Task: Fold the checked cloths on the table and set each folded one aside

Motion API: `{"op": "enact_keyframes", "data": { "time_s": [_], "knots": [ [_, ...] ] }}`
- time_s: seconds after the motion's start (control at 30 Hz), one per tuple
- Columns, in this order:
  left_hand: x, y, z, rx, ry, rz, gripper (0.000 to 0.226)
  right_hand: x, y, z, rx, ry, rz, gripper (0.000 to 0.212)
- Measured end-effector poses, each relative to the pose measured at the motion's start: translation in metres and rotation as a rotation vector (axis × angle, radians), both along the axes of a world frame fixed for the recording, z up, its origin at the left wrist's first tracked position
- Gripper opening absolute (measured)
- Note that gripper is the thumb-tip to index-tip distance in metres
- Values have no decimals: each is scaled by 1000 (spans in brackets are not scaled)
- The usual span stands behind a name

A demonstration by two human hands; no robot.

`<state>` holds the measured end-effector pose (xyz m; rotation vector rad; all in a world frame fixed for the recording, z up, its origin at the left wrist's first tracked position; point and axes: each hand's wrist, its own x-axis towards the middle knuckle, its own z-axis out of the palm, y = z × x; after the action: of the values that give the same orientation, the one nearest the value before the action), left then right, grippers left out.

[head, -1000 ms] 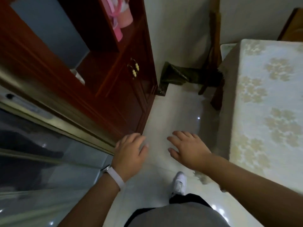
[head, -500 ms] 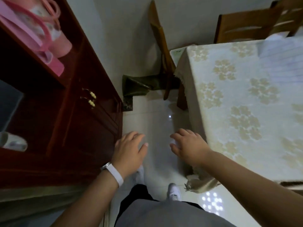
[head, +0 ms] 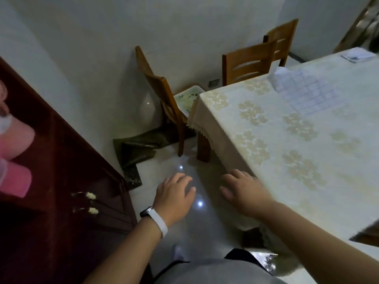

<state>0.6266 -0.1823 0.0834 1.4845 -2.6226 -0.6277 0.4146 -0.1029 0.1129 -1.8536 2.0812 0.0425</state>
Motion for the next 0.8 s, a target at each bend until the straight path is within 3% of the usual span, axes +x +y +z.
{"op": "enact_keyframes", "data": {
  "time_s": [0.2, 0.37, 0.8],
  "knots": [
    [-9, -61, 2, 38, 36, -146, 45, 2, -18, 3, -38, -17, -193, 56],
    [-48, -104, 2, 51, 43, -245, 43, -30, -32, -2, -68, -4, -360, 39],
    [-170, -234, -20, 68, -128, -339, 42, -168, -152, -74, -37, -165, -517, 42]
  ]
}}
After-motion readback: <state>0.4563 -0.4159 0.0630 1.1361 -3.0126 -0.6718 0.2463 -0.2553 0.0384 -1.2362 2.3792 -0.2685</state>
